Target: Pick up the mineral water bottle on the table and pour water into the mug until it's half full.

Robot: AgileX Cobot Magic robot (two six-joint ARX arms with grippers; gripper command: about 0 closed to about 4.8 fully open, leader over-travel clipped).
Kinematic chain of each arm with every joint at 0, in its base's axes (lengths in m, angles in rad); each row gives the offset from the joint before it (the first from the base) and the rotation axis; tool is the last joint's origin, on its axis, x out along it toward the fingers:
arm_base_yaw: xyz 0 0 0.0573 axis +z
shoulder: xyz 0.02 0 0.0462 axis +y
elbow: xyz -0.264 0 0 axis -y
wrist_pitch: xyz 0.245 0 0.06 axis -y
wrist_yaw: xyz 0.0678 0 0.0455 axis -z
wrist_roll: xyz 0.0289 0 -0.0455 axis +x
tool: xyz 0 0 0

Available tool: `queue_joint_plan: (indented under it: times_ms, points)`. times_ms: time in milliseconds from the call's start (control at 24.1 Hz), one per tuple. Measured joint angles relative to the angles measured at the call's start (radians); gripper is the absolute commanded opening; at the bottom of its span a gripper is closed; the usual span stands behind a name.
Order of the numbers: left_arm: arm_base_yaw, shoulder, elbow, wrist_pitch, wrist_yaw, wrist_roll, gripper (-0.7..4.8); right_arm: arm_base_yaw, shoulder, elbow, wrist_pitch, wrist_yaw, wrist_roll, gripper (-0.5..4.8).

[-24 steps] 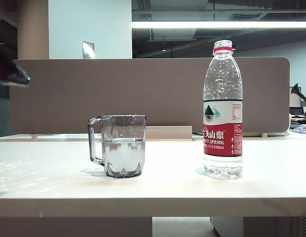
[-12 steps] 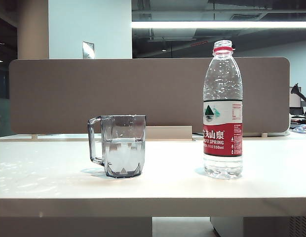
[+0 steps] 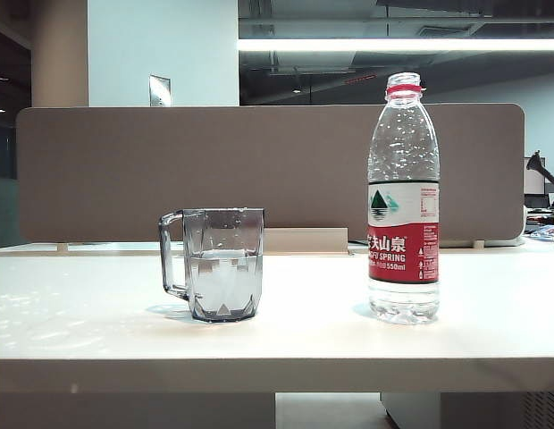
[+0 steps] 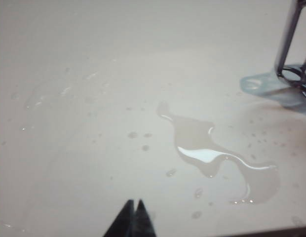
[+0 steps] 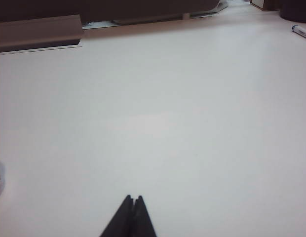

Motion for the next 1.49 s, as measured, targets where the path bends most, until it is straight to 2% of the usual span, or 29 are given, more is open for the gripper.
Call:
queue_joint_plan:
  times_ms: [332, 623, 1121, 1246, 1329, 1495]
  points:
    - [0.000, 0.000, 0.000, -0.005, -0.008, -0.086, -0.01, 0.000, 0.000, 0.000, 0.000, 0.000, 0.000, -0.01]
    - [0.000, 0.000, 0.000, -0.034, 0.094, -0.093, -0.01, 0.000, 0.000, 0.000, 0.000, 0.000, 0.000, -0.01]
    - [0.000, -0.003, 0.000, -0.034, 0.094, -0.093, -0.01, 0.000, 0.000, 0.000, 0.000, 0.000, 0.000, -0.01]
    - [0.002, -0.053, 0.000, -0.040, 0.097, -0.093, -0.01, 0.000, 0.000, 0.000, 0.000, 0.000, 0.000, -0.01]
    - [0.028, -0.089, 0.000, -0.039, 0.114, -0.094, -0.01, 0.000, 0.000, 0.000, 0.000, 0.000, 0.000, 0.00]
    - [0.137, -0.156, 0.000, -0.044, 0.151, -0.093, -0.01, 0.000, 0.000, 0.000, 0.000, 0.000, 0.000, -0.01]
